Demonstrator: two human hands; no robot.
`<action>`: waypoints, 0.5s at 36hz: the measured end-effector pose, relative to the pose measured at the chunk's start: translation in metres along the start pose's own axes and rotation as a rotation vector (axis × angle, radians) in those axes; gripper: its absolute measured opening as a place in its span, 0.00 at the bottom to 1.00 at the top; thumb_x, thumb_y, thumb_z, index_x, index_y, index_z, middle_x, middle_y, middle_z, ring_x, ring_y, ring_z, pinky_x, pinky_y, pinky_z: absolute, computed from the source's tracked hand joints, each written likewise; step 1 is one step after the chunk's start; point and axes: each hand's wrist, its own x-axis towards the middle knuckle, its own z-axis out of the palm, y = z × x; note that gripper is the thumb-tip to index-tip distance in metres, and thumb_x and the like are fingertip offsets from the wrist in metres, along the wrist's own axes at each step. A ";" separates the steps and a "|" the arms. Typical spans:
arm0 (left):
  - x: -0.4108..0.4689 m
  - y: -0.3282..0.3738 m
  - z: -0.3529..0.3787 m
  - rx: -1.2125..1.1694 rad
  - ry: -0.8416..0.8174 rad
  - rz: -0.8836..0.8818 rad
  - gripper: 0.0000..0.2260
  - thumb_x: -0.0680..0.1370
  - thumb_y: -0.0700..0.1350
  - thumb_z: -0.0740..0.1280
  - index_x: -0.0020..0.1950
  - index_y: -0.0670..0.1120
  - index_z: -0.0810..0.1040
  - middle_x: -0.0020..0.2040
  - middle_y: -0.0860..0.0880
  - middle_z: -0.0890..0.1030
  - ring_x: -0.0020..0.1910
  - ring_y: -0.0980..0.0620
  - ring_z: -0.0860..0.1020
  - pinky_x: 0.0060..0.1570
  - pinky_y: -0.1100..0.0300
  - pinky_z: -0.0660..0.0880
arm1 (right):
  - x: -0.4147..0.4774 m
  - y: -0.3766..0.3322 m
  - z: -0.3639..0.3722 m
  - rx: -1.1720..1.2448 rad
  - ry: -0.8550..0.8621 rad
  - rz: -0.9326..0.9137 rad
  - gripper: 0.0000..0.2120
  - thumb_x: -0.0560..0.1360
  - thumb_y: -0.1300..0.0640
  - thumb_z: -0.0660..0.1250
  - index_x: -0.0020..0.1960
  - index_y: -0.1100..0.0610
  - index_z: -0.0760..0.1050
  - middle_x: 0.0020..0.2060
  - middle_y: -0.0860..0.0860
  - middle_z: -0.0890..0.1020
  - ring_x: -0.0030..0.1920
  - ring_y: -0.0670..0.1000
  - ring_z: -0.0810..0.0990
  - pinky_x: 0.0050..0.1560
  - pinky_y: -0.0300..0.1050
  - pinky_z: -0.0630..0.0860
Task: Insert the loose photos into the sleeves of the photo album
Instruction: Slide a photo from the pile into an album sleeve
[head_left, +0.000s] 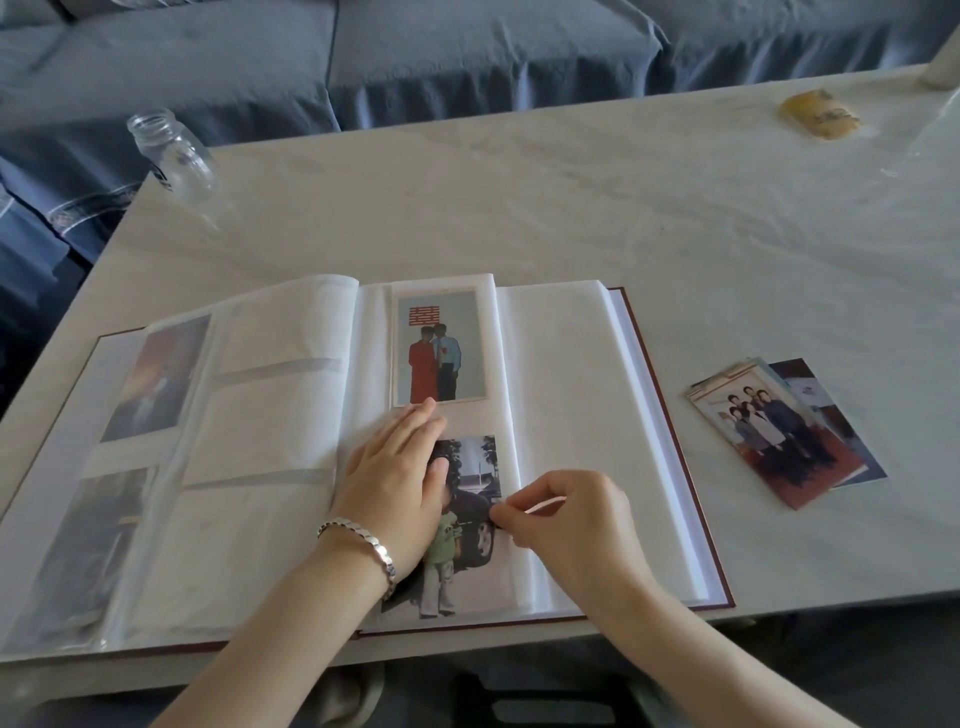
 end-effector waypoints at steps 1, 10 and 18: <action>-0.001 0.002 0.000 0.004 0.000 -0.004 0.21 0.82 0.49 0.53 0.75 0.53 0.58 0.77 0.57 0.53 0.75 0.59 0.48 0.66 0.68 0.41 | 0.001 0.001 0.000 0.033 -0.019 0.016 0.08 0.68 0.54 0.75 0.32 0.50 0.78 0.28 0.46 0.81 0.32 0.45 0.80 0.33 0.31 0.75; -0.005 0.015 0.009 0.255 -0.130 -0.035 0.34 0.70 0.65 0.31 0.76 0.61 0.45 0.77 0.51 0.38 0.76 0.49 0.37 0.67 0.57 0.33 | 0.020 0.014 -0.060 -0.238 0.083 -0.173 0.08 0.73 0.61 0.70 0.52 0.53 0.78 0.45 0.44 0.79 0.42 0.38 0.77 0.42 0.25 0.72; 0.008 0.040 0.001 0.066 -0.064 -0.025 0.19 0.81 0.53 0.54 0.72 0.52 0.64 0.78 0.53 0.47 0.76 0.54 0.43 0.68 0.63 0.39 | 0.055 0.049 -0.140 -0.893 0.245 0.076 0.30 0.73 0.45 0.67 0.69 0.57 0.62 0.68 0.60 0.65 0.70 0.59 0.61 0.68 0.54 0.62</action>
